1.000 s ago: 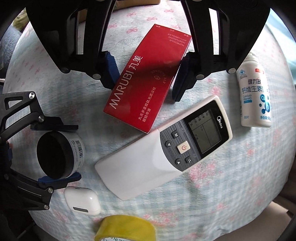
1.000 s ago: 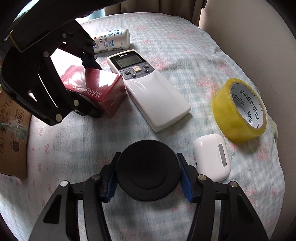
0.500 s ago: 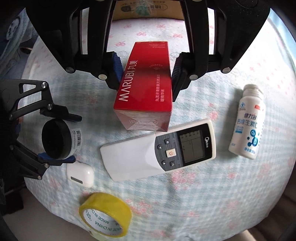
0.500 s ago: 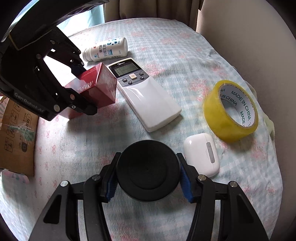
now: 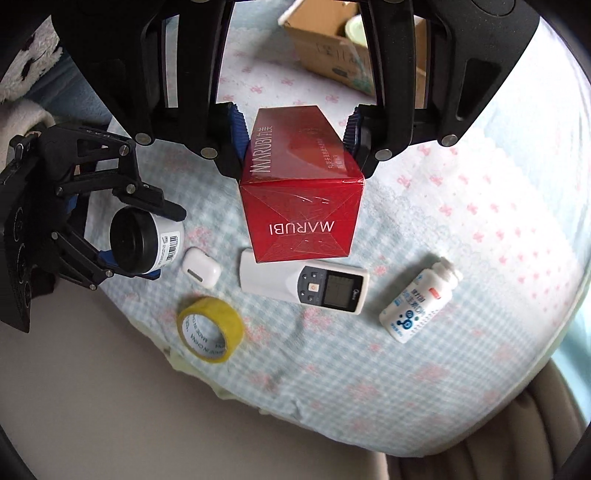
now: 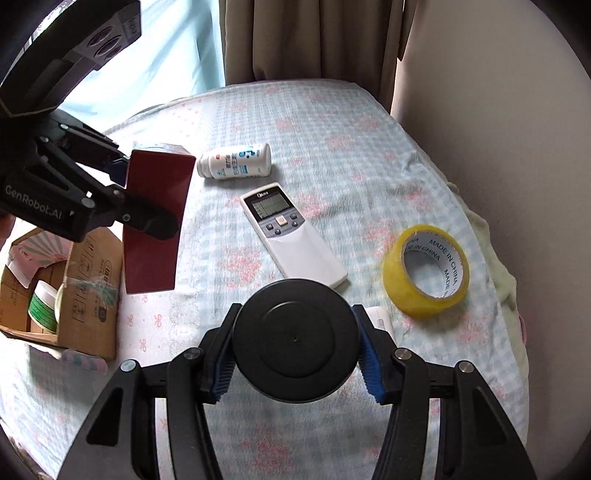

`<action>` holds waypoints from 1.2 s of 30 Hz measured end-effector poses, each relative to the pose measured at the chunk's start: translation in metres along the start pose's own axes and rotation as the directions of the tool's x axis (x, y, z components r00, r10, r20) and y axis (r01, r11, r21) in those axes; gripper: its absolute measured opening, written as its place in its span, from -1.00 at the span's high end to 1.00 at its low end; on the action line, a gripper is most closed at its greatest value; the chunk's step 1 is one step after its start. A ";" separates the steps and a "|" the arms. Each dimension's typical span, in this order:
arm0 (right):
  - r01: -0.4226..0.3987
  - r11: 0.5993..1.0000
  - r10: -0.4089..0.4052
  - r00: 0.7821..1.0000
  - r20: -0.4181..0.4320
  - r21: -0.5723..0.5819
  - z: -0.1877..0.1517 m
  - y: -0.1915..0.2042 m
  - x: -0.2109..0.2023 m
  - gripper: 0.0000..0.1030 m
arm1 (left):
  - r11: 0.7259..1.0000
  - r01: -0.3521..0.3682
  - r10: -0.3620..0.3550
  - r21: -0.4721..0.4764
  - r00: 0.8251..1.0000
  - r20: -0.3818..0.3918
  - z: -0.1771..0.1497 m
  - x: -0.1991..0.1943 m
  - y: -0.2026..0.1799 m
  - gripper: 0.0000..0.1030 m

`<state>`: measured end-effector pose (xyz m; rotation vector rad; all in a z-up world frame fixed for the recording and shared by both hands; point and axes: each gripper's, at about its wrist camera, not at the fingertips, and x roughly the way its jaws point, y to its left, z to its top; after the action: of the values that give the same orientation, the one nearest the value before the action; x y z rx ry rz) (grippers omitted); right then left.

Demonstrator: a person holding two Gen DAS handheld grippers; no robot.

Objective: Organize rigid objects
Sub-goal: 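Carry the red box and black jar into the cardboard box and release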

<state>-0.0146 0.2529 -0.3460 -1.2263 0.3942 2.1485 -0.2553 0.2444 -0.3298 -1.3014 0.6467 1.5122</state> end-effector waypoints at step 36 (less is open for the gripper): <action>-0.280 0.953 0.277 0.960 -0.043 -0.117 0.051 0.287 -0.018 -0.02 | 0.859 -0.150 0.208 -0.489 0.976 0.067 -0.324 -0.131 0.191 0.26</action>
<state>-0.2282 0.0553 -0.3173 -1.3340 0.4772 2.4289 -0.3078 -0.1501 -0.3355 -1.5366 0.3254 1.9755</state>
